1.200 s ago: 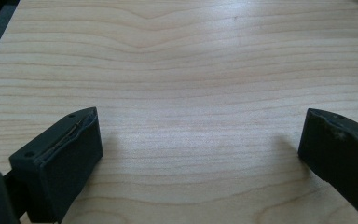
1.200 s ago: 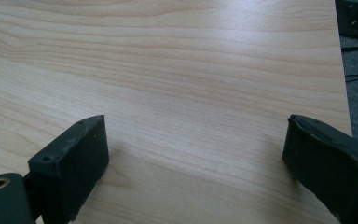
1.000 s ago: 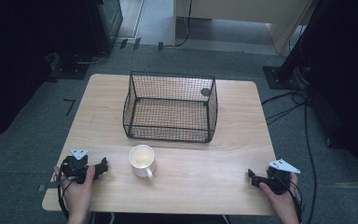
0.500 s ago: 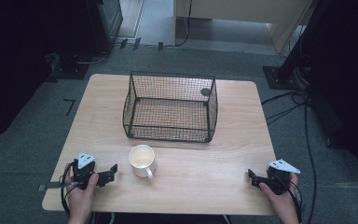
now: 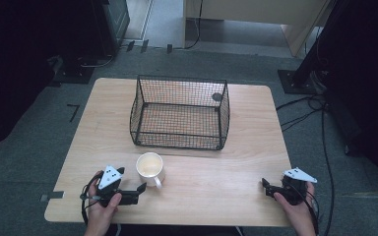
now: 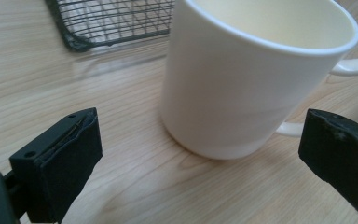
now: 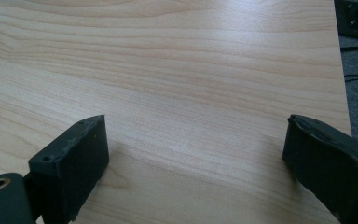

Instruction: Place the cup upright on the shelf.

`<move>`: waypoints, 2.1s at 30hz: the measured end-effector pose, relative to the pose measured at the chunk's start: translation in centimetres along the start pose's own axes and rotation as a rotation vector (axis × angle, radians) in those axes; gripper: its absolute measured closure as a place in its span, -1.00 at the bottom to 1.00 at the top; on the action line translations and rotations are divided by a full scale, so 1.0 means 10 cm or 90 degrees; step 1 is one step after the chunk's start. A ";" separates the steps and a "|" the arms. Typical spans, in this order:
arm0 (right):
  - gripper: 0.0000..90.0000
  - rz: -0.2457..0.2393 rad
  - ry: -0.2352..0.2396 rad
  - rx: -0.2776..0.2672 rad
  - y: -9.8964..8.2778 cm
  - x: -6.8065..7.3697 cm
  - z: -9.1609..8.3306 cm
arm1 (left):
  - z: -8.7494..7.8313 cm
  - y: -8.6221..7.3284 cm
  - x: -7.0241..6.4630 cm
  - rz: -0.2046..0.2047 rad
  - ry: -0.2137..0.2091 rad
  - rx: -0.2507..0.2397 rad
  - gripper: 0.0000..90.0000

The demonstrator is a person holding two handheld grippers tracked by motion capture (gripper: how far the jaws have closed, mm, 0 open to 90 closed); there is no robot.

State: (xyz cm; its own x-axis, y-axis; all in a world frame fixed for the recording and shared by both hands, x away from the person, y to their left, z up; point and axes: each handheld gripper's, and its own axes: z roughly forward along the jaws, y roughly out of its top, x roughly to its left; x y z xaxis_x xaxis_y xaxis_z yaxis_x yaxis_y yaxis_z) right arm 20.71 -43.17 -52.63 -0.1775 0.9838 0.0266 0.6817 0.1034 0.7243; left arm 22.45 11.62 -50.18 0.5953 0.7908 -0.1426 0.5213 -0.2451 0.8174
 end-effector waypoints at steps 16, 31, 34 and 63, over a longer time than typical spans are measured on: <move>-0.85 0.000 0.000 0.000 0.00 0.00 0.00 | 0.26 0.12 -0.09 0.032 -0.028 0.011 -1.00; -0.85 -0.001 0.004 0.000 0.00 -0.01 0.00 | 0.50 0.19 -0.14 0.067 -0.043 0.010 -1.00; -0.85 -0.001 0.004 0.000 0.00 -0.01 0.00 | 0.50 0.19 -0.15 0.073 -0.036 0.002 -0.87; -0.85 -0.001 0.004 0.000 0.00 -0.01 0.00 | 0.45 0.25 -0.27 0.125 -0.040 -0.033 -0.81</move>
State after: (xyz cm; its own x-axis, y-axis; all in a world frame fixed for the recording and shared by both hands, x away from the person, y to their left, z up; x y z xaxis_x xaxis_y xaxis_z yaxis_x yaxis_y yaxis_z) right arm 20.73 -43.23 -52.62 -0.1825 0.9828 0.0295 0.6815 0.1048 0.7243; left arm 24.89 6.39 -50.27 0.7203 0.6936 -0.0107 0.3599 -0.3605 0.8606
